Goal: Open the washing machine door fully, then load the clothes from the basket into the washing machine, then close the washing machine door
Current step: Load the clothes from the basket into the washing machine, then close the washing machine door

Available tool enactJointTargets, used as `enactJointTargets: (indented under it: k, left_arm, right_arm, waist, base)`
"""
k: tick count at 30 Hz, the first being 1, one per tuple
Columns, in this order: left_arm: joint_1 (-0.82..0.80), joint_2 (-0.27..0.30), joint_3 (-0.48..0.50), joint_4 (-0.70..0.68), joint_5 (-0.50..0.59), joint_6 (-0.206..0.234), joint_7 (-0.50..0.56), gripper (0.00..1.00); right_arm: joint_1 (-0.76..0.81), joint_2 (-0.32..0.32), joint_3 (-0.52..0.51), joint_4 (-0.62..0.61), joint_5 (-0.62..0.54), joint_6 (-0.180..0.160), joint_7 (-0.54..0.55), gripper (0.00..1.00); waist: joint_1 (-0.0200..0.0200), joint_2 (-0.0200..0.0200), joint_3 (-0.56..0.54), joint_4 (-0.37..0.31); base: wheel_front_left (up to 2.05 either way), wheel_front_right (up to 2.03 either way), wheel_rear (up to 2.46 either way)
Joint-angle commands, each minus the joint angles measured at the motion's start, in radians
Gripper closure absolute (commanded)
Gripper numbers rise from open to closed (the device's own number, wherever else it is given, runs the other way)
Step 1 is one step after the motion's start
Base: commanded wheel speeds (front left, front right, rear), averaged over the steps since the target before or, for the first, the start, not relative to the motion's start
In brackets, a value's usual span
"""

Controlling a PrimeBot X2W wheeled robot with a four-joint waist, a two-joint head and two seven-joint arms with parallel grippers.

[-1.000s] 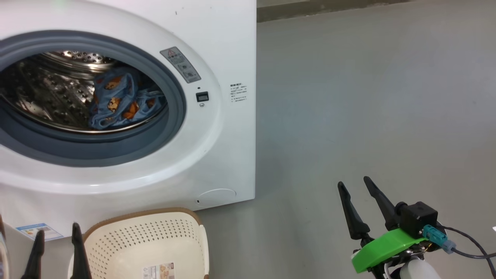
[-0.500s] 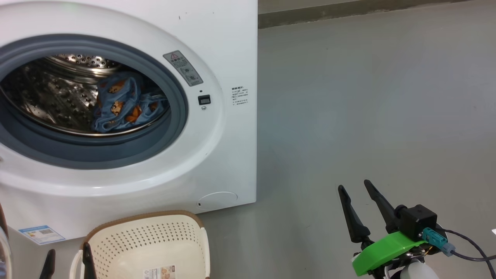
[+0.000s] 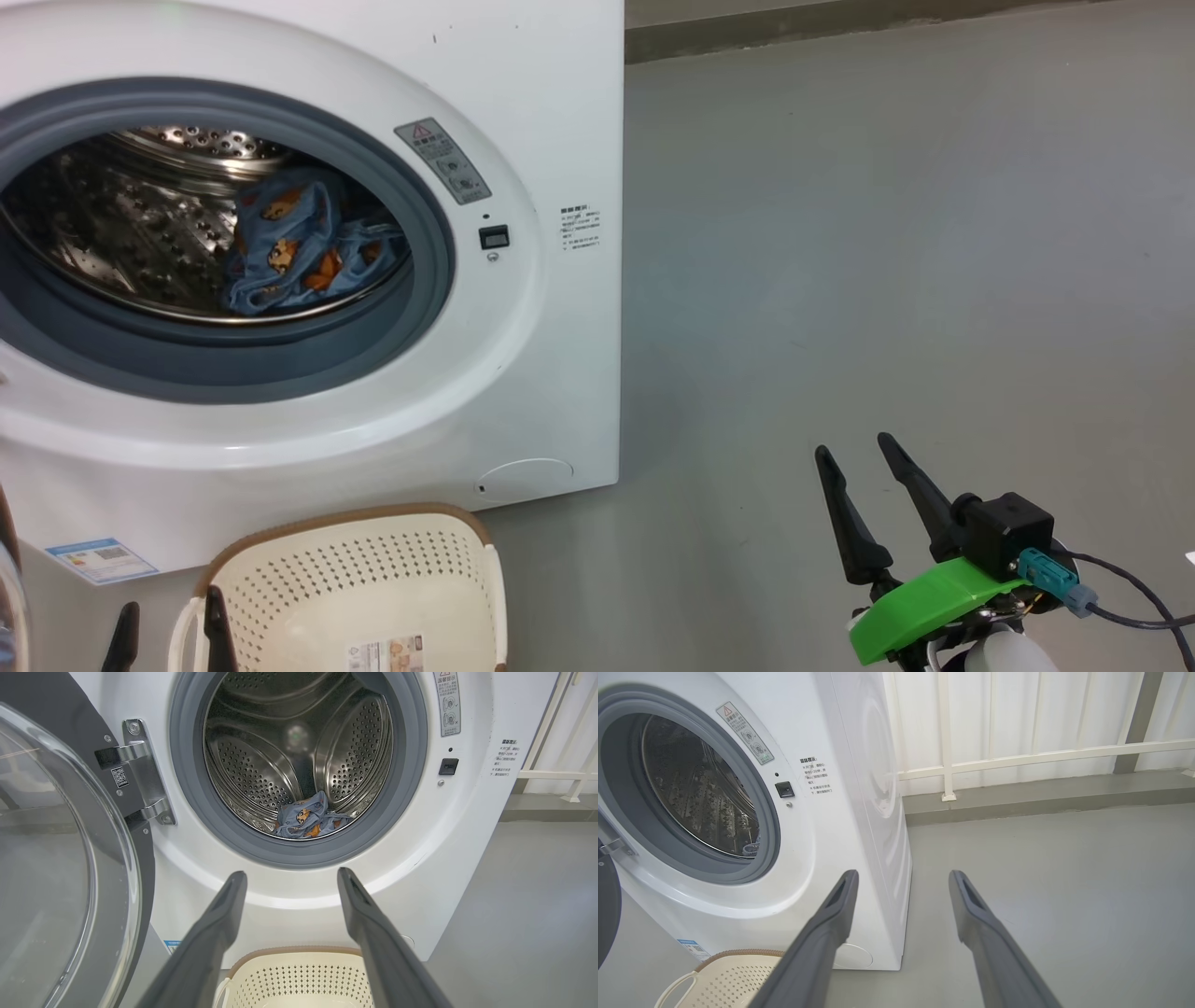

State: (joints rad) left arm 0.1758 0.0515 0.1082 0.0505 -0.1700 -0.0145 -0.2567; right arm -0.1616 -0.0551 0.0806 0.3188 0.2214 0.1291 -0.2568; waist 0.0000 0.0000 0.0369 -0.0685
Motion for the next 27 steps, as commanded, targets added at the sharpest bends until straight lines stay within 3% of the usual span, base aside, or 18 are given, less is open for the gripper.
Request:
enactJointTargets:
  k: [1,12,27]
  left_arm:
    - [-0.025,0.001,0.03,-0.029,0.004,-0.007,-0.005,0.0]
    - [-0.034,0.0,0.037,-0.029,-0.002,-0.028,-0.005,0.0]
    - [-0.046,-0.001,0.037,-0.027,0.006,-0.006,-0.005,0.0]
  right_arm:
    - [-0.004,0.005,0.02,-0.024,-0.007,0.002,-0.005,0.0]
    - [-0.008,0.005,0.021,-0.025,-0.003,0.002,-0.005,0.0]
    - [-0.007,0.005,0.014,-0.031,-0.003,0.002,-0.005,0.0]
  waist:
    - [0.0,0.0,0.003,0.001]
    - [0.0,0.0,0.01,0.002]
    - [0.0,0.0,0.015,0.001]
  base:
    - [0.0,0.0,0.0]
    - [0.0,0.0,0.0]
    - [0.0,0.0,0.0]
